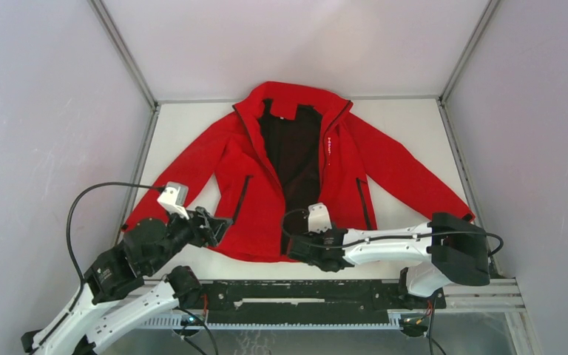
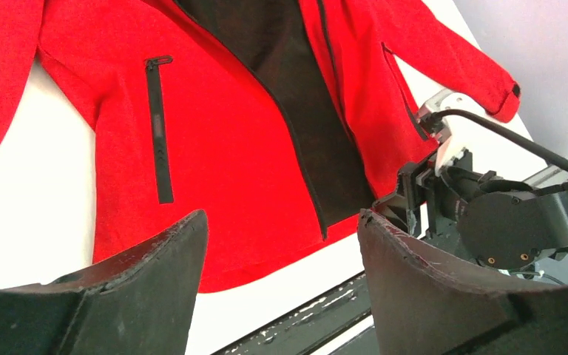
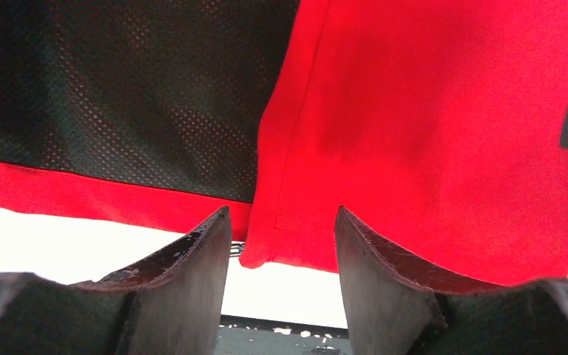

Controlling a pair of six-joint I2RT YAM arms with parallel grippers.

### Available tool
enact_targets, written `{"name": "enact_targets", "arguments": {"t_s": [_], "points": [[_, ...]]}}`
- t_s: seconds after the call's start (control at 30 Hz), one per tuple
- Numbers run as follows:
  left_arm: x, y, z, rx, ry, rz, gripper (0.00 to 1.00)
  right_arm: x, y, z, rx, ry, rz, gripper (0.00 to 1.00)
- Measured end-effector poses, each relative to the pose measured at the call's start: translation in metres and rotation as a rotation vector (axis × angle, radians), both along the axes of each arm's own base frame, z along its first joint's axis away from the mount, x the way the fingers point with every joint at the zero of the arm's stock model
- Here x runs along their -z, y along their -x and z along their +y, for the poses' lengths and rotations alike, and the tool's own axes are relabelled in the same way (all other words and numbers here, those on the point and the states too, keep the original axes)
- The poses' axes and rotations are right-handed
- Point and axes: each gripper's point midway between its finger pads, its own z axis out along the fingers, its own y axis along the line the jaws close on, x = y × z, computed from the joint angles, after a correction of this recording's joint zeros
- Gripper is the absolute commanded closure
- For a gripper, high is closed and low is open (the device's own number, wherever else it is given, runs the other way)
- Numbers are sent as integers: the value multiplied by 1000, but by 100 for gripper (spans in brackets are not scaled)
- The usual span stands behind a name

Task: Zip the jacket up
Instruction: Pick up the jacket from the center of the board.

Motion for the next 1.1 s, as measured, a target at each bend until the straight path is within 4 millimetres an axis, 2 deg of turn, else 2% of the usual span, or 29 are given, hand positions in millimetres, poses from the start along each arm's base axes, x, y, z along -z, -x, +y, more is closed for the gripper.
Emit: {"name": "enact_targets", "arguments": {"t_s": [0.53,0.83,1.1], "points": [[1,2,9,-11,-15,-19,20,0,4,-18,53,54,-20,39],[0,2,10,-14,-17,-26,19,9,7,-32,78,83,-19,39],[0,2,10,-16,-16,-27,19,13,8,-34,89,69,-19,37]]}}
